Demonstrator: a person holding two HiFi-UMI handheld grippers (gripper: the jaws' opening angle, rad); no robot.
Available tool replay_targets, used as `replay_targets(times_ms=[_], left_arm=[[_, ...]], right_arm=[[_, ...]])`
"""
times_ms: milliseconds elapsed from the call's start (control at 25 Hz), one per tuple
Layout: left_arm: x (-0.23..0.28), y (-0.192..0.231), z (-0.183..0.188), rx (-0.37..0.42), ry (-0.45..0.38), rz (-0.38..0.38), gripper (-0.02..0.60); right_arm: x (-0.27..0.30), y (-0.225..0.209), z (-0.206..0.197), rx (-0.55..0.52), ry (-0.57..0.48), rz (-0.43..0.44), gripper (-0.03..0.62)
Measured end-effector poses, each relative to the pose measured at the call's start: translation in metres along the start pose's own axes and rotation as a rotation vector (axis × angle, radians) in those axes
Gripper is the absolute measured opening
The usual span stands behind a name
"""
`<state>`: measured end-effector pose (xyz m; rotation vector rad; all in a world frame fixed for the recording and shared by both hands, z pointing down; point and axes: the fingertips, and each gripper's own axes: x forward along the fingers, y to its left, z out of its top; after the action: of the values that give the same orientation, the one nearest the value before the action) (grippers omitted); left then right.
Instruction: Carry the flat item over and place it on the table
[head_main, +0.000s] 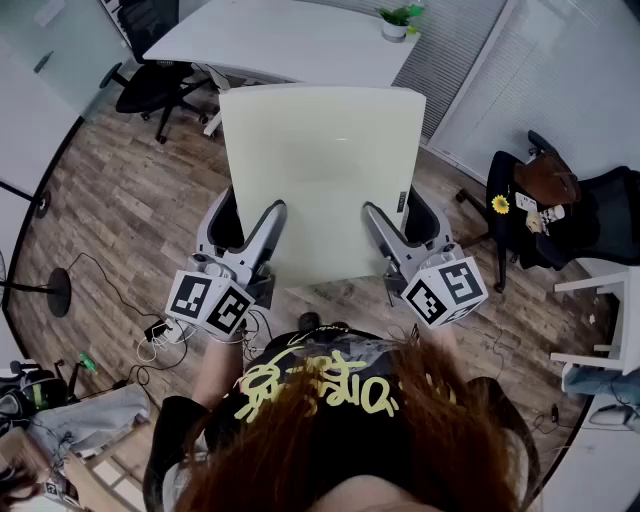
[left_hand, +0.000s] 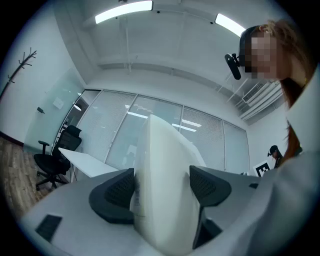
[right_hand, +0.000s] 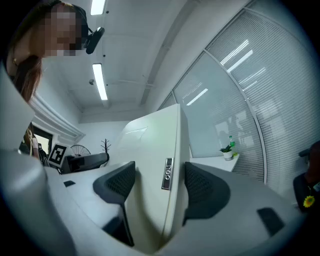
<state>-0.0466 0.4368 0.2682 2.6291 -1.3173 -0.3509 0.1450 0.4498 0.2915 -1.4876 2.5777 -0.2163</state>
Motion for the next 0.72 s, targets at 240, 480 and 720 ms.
replay_targets(times_ms=[240,480,720], left_arm=[[-0.0013,-0.0014,-0.0046,0.003,0.001,0.003,0.345],[-0.006,-0.002,-0.0053,-0.002,0.004,0.006,0.345],[-0.0094,0.0014,-0.0055,-0.012,0.001,0.007,0.347]], right_arm=[[-0.0027,-0.0012,-0.004,-0.002,0.008,-0.002,0.311],[-0.0052,0.0026,-0.0051,-0.003,0.017,-0.002,0.311],[-0.0034,0.0075,-0.0054,-0.014,0.018,0.003,0.311]])
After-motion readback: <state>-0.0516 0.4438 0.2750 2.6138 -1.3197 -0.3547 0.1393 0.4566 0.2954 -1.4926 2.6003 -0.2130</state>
